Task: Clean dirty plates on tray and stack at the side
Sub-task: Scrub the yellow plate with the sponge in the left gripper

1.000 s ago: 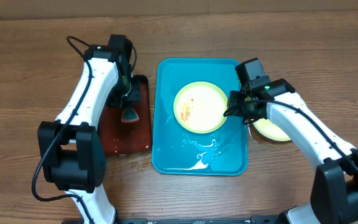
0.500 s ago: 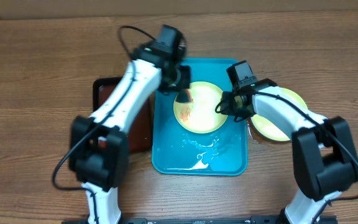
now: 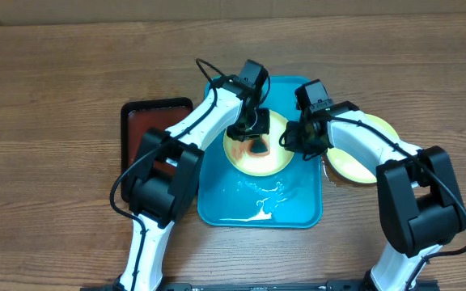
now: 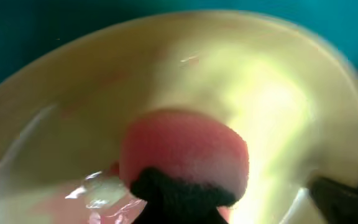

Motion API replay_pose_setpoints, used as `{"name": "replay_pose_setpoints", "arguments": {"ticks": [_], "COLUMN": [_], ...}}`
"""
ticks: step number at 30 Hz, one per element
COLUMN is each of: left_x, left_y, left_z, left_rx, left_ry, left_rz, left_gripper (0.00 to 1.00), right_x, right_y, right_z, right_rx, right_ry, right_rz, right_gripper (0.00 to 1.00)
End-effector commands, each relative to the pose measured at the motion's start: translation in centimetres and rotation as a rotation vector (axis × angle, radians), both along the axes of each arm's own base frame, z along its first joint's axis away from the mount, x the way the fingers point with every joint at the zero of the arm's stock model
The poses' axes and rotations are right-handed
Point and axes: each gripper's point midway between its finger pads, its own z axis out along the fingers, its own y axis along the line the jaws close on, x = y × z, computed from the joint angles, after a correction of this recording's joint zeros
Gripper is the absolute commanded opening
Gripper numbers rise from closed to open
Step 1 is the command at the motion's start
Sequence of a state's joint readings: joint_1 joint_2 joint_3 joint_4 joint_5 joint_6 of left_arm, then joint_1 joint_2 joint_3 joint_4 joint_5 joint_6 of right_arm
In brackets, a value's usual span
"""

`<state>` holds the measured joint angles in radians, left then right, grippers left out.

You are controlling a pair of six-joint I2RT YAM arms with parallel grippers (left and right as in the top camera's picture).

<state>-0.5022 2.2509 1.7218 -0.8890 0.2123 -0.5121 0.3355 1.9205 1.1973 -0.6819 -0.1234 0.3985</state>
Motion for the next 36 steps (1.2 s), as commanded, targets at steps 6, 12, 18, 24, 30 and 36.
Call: {"name": "replay_pose_setpoints", "arguments": {"ticks": [6, 12, 18, 24, 30, 36], "left_x": [0.9, 0.4, 0.0, -1.1, 2.2, 5.6], "left_y": [9.0, 2.7, -5.6, -7.8, -3.2, 4.7], "left_z": [-0.5, -0.7, 0.7, -1.5, -1.9, -0.3], "left_rx": [0.440, 0.124, -0.307, -0.346, -0.146, 0.203], "left_ry": [-0.053, -0.019, 0.006, 0.054, -0.029, -0.118], "left_rz": [0.095, -0.094, -0.183, -0.189, -0.091, 0.013], "left_gripper": [0.04, 0.04, 0.04, 0.04, 0.04, 0.04], "right_x": [-1.6, -1.6, -2.0, -2.0, -2.1, -2.2], "right_y": [-0.7, -0.6, -0.8, -0.8, -0.8, -0.9], "right_z": [-1.5, -1.5, -1.6, -1.6, -1.6, -1.6], "right_rx": [-0.043, -0.043, -0.048, -0.049, -0.050, -0.052], "right_ry": [0.067, 0.068, 0.081, 0.085, 0.088, 0.091], "right_rz": [0.009, 0.009, 0.010, 0.010, 0.010, 0.013], "right_gripper": [0.04, 0.04, 0.04, 0.04, 0.04, 0.04]}}
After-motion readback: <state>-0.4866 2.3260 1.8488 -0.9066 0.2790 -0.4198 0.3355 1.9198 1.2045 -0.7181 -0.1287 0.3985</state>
